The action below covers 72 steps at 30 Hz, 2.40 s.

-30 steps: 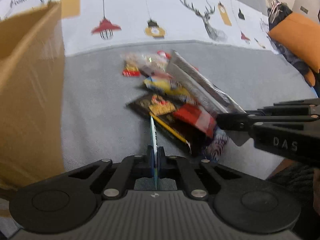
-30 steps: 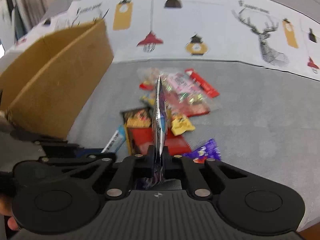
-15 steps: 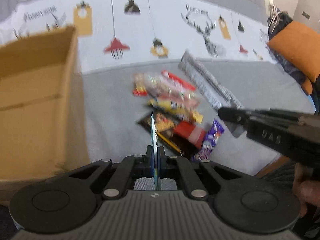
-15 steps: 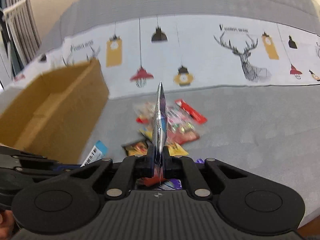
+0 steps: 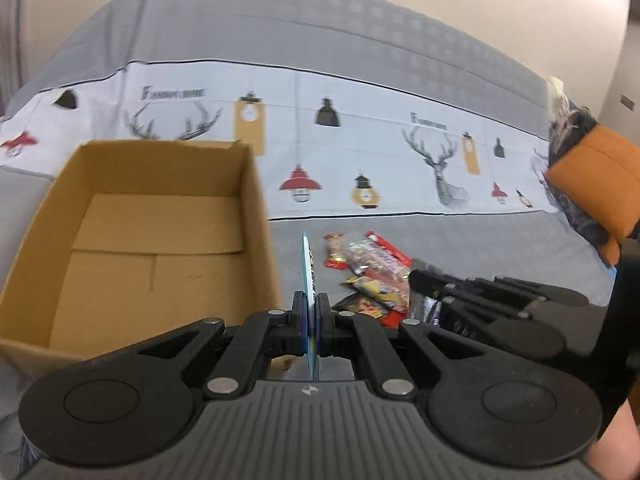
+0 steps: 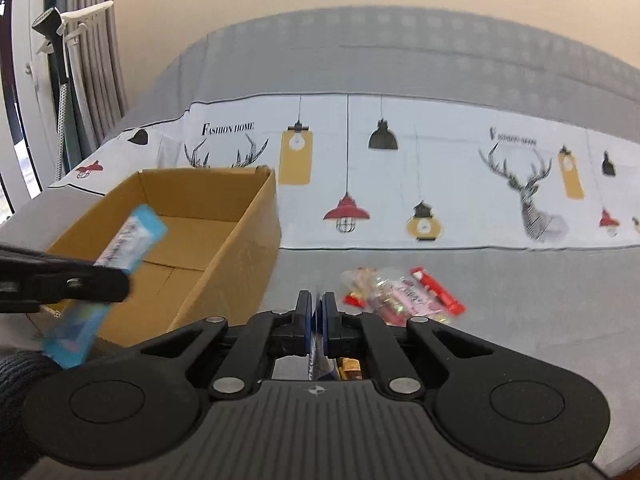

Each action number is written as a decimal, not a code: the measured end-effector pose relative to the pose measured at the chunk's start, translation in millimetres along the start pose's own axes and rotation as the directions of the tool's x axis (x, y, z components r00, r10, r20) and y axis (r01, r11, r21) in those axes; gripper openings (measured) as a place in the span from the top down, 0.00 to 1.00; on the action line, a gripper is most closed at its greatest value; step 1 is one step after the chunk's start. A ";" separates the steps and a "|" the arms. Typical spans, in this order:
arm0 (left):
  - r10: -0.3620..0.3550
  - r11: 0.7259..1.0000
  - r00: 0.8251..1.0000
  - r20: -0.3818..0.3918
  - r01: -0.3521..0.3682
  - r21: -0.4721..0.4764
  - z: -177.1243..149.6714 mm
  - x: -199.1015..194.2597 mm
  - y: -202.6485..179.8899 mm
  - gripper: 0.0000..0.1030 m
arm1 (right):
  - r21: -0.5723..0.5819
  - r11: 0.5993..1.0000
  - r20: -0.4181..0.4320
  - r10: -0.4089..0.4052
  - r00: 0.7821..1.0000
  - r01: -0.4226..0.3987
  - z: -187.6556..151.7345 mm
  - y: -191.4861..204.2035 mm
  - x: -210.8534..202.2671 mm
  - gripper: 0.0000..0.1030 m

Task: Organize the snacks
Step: 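Lift both held snacks and carry them toward the cardboard box, then open both tools over the box to drop the stick pack and silver bar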

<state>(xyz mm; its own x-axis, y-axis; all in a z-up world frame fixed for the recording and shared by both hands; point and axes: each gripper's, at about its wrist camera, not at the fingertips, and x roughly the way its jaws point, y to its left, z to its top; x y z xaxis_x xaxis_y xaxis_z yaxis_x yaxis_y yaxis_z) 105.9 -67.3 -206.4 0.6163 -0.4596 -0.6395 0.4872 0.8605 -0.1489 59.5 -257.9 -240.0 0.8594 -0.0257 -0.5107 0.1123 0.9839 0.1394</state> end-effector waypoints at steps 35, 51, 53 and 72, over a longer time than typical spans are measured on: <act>0.109 0.993 0.958 0.264 -0.094 -0.069 60.3 -70.6 128.8 0.97 | -0.197 0.942 0.067 0.290 0.955 -0.273 125.9 193.3 -32.9 0.95; 0.142 0.974 0.986 -0.087 -0.155 -0.164 7.9 80.9 201.0 0.90 | -0.136 0.971 -0.197 0.167 0.966 -0.196 71.1 186.7 125.1 0.85; 0.152 0.968 0.984 -0.096 -0.168 -0.188 10.6 76.3 201.5 0.50 | -0.096 0.973 -0.236 0.182 0.954 -0.210 71.0 183.3 137.6 0.29; 0.124 0.988 0.990 -0.061 -0.129 -0.089 2.2 29.9 81.8 0.17 | 0.075 0.988 -0.067 0.141 0.988 -0.136 34.6 31.4 8.2 0.30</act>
<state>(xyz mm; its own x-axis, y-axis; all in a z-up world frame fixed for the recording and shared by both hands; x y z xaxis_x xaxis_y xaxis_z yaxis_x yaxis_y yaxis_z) 165.5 -11.2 -236.0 0.6331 -0.3354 -0.6977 0.3464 0.9287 -0.1321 87.4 -233.3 -210.5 0.8310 0.1252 -0.5420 0.0316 0.9621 0.2707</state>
